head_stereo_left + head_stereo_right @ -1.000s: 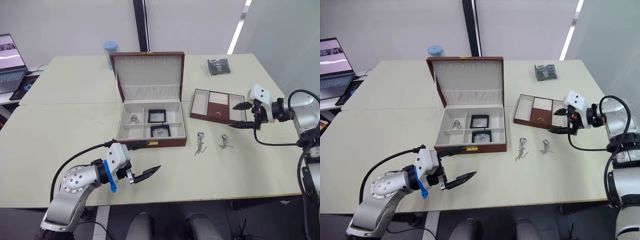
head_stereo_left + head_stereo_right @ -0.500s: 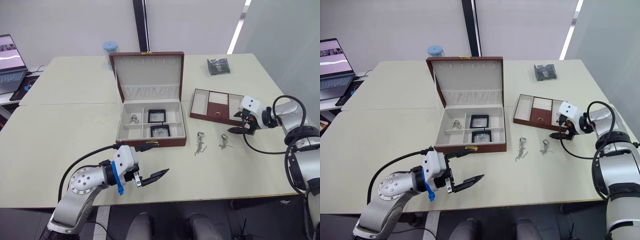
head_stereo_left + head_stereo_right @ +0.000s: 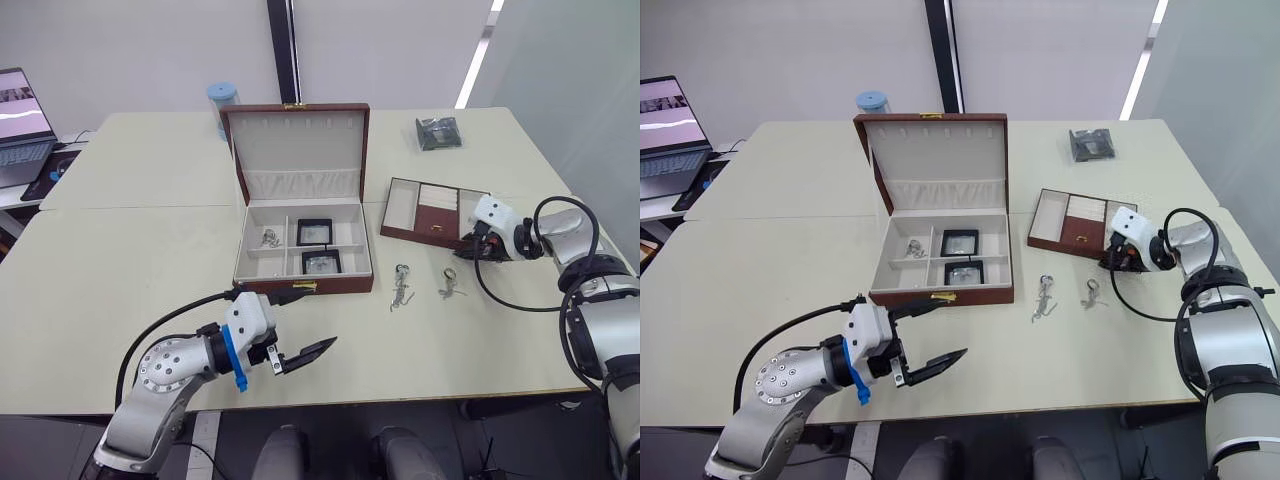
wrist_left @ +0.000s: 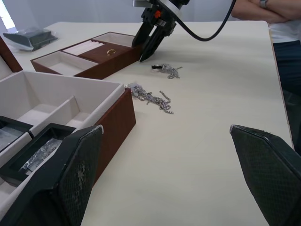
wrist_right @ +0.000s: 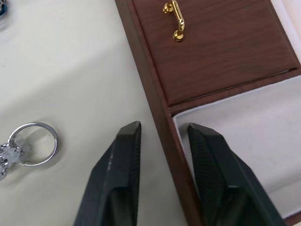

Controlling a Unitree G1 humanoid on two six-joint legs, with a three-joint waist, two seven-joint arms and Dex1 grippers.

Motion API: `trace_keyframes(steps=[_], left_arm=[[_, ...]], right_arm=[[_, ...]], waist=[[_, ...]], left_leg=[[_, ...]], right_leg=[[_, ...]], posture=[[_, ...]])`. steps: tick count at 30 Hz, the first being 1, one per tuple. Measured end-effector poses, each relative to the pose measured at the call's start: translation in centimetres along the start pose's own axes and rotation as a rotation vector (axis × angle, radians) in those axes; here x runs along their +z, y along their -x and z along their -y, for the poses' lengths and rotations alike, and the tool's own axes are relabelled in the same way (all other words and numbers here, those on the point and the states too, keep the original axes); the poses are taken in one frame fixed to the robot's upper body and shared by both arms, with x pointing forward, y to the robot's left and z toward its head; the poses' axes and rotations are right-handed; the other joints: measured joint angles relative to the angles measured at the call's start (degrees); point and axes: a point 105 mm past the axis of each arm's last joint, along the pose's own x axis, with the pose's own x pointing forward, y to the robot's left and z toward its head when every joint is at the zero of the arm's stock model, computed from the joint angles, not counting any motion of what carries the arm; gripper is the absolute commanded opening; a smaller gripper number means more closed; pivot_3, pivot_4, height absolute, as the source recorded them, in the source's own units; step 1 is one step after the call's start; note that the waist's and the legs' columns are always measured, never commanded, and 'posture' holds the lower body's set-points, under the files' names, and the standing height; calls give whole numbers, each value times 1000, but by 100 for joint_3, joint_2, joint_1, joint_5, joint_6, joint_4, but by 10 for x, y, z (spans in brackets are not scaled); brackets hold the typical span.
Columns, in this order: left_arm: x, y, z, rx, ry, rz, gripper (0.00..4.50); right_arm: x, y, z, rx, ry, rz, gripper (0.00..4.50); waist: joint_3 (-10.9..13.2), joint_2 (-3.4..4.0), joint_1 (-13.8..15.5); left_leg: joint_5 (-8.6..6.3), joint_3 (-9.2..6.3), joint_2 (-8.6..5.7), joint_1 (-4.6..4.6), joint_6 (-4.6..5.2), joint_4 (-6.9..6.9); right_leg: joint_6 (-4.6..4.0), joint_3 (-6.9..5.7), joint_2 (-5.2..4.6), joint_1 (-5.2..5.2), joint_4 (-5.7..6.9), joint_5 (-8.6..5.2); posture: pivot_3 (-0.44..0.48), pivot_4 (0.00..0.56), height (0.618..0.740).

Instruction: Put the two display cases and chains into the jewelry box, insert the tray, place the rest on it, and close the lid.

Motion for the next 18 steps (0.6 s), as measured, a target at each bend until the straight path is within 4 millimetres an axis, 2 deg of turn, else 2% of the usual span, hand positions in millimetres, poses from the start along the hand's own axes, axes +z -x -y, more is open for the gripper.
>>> trace_keyframes(steps=[4,18], left_arm=[[0,1,0,3,-2,1,4500],[0,2,1,16,-10,25,4500]], right_arm=[[2,-2,-2,12,-4,10,25],[1,1,-5,54,-42,17,25]], waist=[[0,0,-1],[0,0,1]], left_leg=[[0,-1,0,2,0,1],[0,0,0,1,0,1]], right_leg=[[0,0,0,2,1,0],[0,0,0,2,0,0]], posture=[[0,150,740],[0,150,740]])
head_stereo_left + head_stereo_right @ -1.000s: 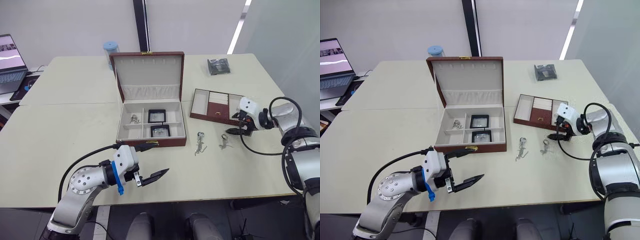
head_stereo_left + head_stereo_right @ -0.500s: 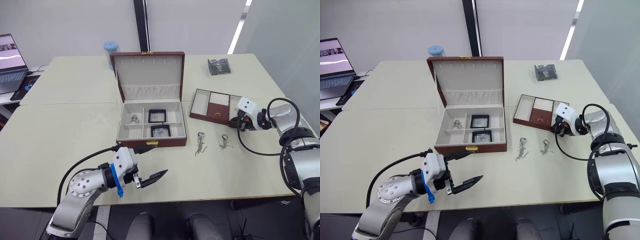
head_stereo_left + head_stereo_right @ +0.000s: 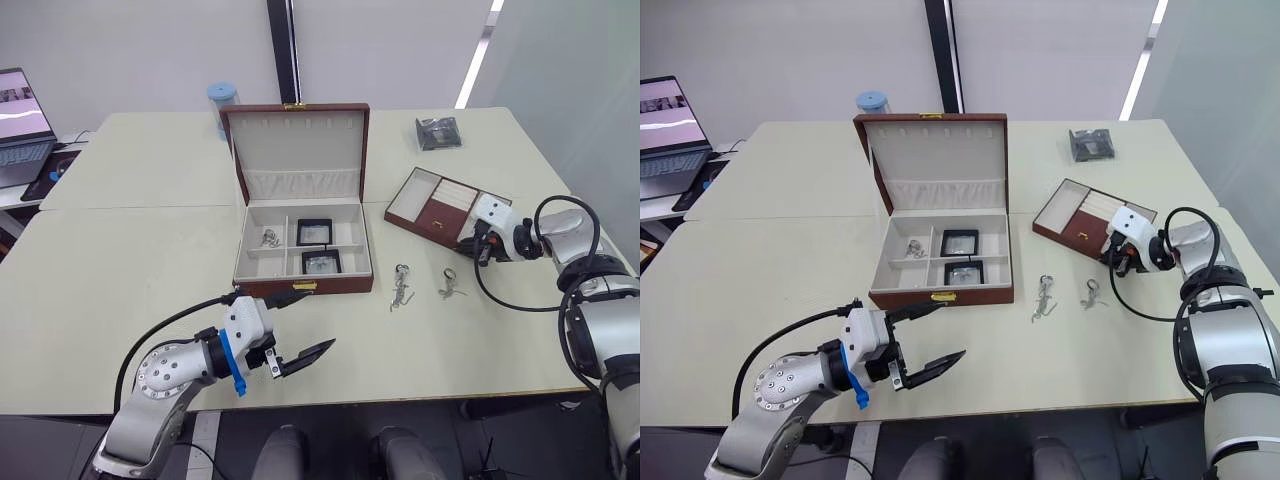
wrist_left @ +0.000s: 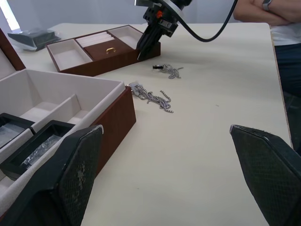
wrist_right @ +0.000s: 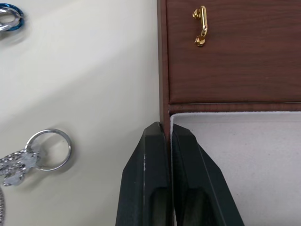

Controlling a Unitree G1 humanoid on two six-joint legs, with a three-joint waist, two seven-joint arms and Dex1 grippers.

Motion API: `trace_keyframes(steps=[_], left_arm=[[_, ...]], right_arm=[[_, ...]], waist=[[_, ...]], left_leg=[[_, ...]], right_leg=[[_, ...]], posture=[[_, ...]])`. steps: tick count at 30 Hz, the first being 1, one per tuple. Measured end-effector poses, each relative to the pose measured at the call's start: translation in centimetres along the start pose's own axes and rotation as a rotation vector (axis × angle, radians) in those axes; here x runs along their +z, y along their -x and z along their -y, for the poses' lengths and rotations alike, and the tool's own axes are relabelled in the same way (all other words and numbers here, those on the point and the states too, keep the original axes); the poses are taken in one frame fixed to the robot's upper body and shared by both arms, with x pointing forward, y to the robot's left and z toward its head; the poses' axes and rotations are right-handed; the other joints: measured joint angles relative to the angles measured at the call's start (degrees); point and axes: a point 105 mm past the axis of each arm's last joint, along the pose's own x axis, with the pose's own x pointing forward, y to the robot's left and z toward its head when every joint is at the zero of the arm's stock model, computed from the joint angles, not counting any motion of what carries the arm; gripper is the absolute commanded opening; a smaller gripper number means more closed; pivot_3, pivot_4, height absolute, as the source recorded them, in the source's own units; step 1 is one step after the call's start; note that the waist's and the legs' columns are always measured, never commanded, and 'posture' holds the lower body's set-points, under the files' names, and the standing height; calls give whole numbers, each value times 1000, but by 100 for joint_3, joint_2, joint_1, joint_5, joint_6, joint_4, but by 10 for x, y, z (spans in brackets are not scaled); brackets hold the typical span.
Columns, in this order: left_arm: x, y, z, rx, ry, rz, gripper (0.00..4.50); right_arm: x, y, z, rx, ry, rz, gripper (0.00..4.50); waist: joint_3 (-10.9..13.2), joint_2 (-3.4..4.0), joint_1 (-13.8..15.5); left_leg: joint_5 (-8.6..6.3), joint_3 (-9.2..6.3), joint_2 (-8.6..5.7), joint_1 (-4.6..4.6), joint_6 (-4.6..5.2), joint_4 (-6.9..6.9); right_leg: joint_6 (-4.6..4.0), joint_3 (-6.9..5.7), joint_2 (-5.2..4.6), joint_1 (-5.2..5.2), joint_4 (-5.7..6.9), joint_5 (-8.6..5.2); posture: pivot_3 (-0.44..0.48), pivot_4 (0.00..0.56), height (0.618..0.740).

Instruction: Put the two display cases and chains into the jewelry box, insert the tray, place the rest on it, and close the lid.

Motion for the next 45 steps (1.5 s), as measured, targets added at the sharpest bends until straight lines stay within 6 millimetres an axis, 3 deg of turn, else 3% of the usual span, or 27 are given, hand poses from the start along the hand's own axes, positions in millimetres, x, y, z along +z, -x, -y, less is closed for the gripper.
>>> trace_keyframes(steps=[6,14,20,26,30,36,45], left_arm=[[0,2,-6,44,2,7,4500],[-7,7,-1,85,34,8,4500],[-8,13,-3,127,37,4,4500],[-8,13,-4,156,40,12,4500],[-12,16,-4,194,59,4,4500],[-18,23,-4,272,88,-13,4500],[-20,43,-5,448,106,-30,4500]], right_arm=[[-1,7,0,29,-24,-2,25],[19,40,5,63,74,38,25],[18,63,-21,124,84,23,25],[29,81,-55,154,146,-25,25],[39,79,-79,196,169,-17,25],[59,74,-99,241,198,14,25],[115,36,-121,291,272,98,25]], waist=[[8,13,0],[25,41,4],[26,43,24],[26,43,4],[26,43,-3],[26,43,6],[27,41,2]], left_leg=[[0,1,-1,-1,0,0],[0,0,1,-3,1,-2],[-1,-9,-1,-11,1,2],[-1,-10,0,-10,1,2],[-1,-10,1,-8,1,2],[-1,-11,-2,-10,1,4],[-1,-16,1,-15,1,2]], right_leg=[[0,1,-1,-1,0,0],[0,1,0,-4,-1,0],[0,-5,-3,-5,-2,0],[1,-6,0,-5,-3,0],[1,-5,3,-5,-1,0],[1,-5,1,-5,-4,0],[1,-8,4,-12,-3,0]], posture=[[0,150,740],[0,150,740],[0,150,740],[0,150,740],[0,150,740],[0,150,740],[0,150,740]])
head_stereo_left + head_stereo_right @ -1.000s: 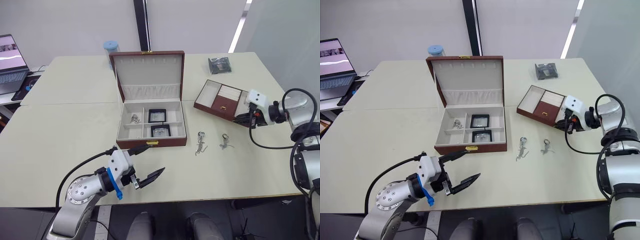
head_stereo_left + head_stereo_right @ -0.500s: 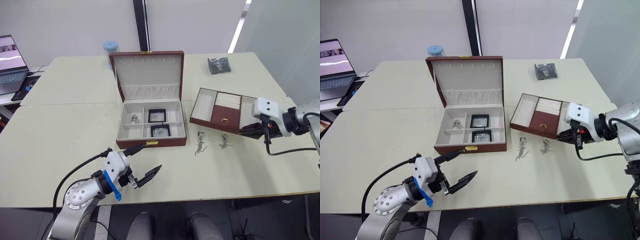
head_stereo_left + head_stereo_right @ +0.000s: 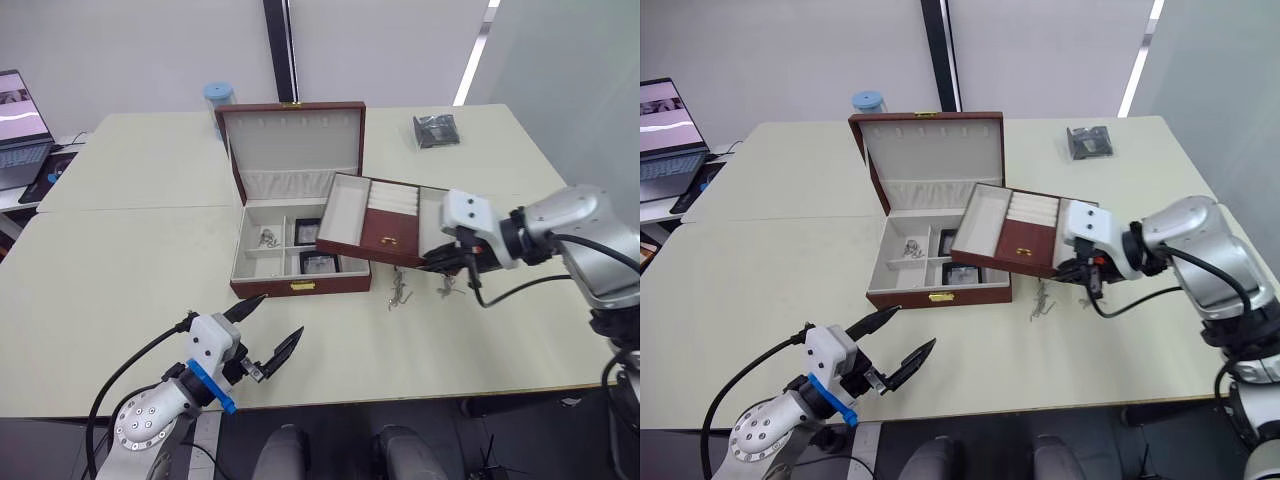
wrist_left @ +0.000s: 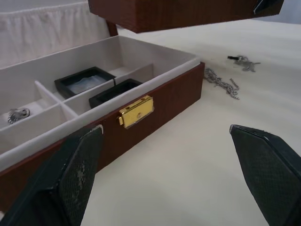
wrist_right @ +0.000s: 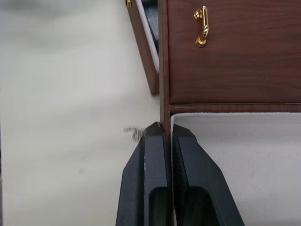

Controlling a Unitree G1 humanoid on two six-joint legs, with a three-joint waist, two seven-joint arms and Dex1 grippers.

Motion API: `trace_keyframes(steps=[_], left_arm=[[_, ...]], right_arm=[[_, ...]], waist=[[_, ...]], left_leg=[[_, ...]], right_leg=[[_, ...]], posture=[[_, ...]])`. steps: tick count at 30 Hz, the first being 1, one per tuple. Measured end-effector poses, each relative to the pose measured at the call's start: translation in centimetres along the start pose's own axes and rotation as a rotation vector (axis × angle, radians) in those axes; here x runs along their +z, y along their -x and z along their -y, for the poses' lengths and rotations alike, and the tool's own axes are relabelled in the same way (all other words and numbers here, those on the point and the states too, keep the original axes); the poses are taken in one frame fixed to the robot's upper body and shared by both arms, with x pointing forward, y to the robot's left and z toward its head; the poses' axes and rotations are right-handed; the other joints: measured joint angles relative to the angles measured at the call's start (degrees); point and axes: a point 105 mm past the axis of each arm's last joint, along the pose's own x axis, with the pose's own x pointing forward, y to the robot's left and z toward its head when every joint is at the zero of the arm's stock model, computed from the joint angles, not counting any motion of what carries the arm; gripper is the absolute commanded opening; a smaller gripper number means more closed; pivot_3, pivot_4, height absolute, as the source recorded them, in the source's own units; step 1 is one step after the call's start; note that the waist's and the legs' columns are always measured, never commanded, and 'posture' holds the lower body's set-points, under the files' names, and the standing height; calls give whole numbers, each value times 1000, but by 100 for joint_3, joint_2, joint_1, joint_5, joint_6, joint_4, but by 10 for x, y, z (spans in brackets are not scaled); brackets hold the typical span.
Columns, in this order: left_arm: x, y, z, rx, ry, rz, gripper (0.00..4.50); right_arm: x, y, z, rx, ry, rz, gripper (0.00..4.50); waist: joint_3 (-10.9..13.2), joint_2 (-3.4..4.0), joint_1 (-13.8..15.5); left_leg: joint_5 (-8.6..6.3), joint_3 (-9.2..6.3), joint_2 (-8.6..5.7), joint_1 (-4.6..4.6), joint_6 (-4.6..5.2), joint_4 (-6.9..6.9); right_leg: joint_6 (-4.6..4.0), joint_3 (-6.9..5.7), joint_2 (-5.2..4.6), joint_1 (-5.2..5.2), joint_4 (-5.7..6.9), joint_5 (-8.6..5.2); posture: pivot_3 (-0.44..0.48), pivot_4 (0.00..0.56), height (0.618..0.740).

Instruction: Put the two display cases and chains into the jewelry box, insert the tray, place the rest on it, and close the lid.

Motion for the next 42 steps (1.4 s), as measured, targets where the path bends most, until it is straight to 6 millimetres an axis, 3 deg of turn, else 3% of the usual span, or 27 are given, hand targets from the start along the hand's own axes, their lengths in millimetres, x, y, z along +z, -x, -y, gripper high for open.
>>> trace_keyframes(steps=[10,15,24,42], left_arm=[[-10,30,-4,215,30,-26,4500],[-11,45,-5,299,34,-37,4500],[-11,57,-2,372,41,-36,4500],[-9,56,-3,377,35,-20,4500]], right_arm=[[46,-58,-8,124,62,47,25],[51,-76,-4,128,64,26,25],[52,-87,2,123,110,-9,25],[52,-91,-1,127,169,-36,25]], waist=[[-1,-7,7],[-1,-7,9],[-1,-7,0],[-1,-7,-2]], left_leg=[[0,-10,-3,-16,1,6],[-1,-11,-5,-21,1,7],[-1,-10,-4,-22,2,6],[-1,-9,-2,-24,2,5]], right_leg=[[-1,-10,-6,-8,0,0],[-1,-12,-7,-12,-1,0],[-1,-12,-6,-14,-1,0],[-1,-12,-5,-18,0,0]], posture=[[0,150,740],[0,150,740],[0,150,740],[0,150,740]])
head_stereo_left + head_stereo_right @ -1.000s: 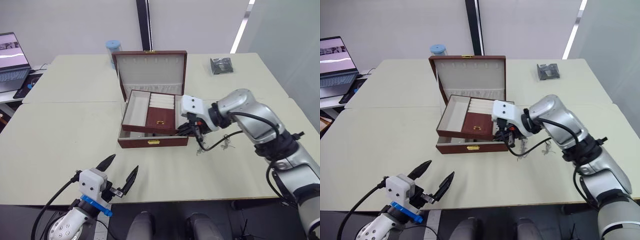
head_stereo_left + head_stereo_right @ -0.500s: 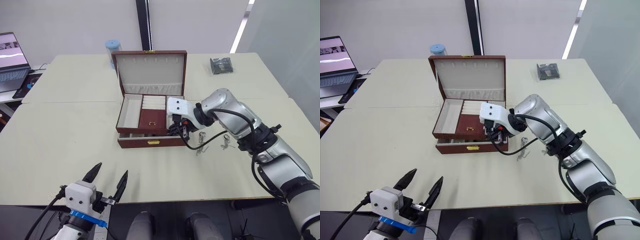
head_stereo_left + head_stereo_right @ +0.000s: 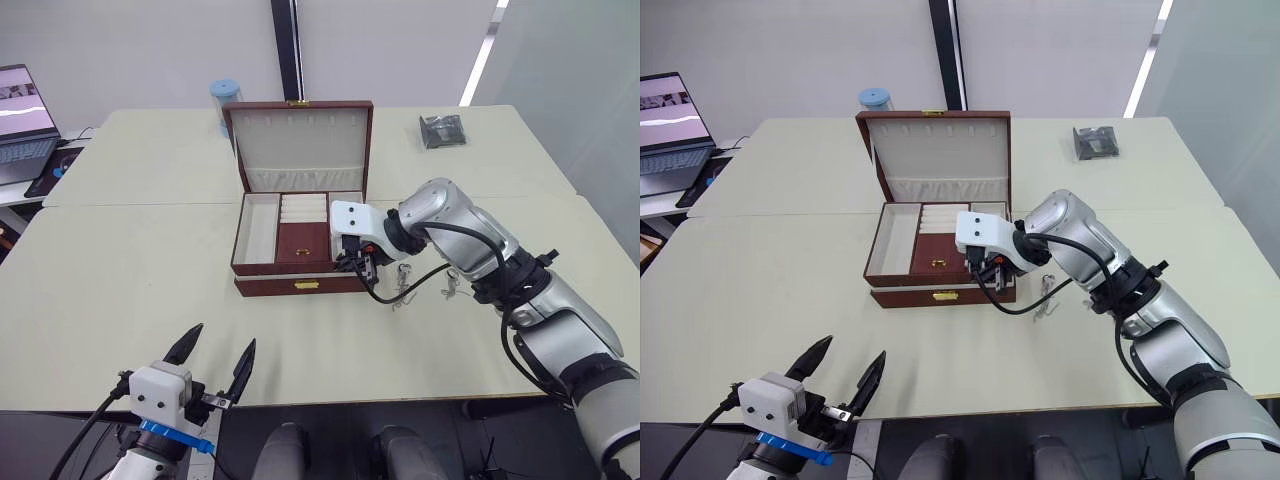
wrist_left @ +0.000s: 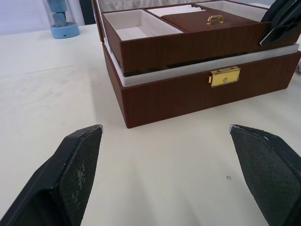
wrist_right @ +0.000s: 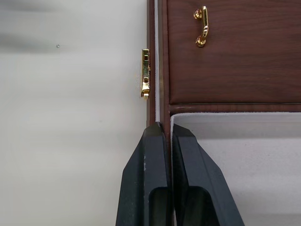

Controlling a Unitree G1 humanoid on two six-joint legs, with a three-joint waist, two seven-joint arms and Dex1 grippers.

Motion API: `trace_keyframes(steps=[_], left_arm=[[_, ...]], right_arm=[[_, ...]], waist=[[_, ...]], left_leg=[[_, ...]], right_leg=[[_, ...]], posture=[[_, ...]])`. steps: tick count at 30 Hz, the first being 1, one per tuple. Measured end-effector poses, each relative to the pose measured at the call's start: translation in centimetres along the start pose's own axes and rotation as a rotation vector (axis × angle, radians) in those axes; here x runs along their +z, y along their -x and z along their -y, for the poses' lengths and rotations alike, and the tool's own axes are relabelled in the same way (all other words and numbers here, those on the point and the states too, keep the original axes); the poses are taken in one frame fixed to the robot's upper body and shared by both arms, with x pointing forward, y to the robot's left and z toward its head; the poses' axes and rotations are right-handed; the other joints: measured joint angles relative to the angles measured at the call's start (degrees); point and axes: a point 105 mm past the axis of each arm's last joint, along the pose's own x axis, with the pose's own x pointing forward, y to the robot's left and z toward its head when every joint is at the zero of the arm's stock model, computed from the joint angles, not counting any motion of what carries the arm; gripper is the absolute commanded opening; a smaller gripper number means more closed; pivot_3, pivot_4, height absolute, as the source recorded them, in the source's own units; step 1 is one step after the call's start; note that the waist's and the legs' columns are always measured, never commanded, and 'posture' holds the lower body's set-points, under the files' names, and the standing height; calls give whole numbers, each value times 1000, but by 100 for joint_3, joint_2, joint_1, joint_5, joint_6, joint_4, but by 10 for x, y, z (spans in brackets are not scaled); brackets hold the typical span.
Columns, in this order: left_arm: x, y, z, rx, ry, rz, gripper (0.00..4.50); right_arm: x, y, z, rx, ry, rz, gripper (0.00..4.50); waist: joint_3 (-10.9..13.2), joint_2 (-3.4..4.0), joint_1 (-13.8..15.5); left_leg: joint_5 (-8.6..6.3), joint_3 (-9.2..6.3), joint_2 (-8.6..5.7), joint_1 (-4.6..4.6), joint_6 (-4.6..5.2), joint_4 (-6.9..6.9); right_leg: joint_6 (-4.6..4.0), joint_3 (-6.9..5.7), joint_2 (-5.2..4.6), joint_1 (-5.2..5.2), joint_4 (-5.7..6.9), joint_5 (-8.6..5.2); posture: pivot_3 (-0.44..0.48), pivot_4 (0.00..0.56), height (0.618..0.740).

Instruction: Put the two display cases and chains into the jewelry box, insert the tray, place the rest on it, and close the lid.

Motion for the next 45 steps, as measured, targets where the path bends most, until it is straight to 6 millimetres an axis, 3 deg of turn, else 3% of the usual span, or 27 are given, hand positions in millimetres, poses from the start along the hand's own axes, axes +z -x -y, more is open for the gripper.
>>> trace_keyframes(steps=[45], left_arm=[[2,-7,-1,2,2,0,4500]], right_arm=[[-8,-1,4,-1,-40,-28,25]], waist=[[-1,-2,9]], left_leg=[[0,-6,-3,0,0,1]], right_leg=[[-1,-4,-2,3,0,0]], posture=[[0,150,740]])
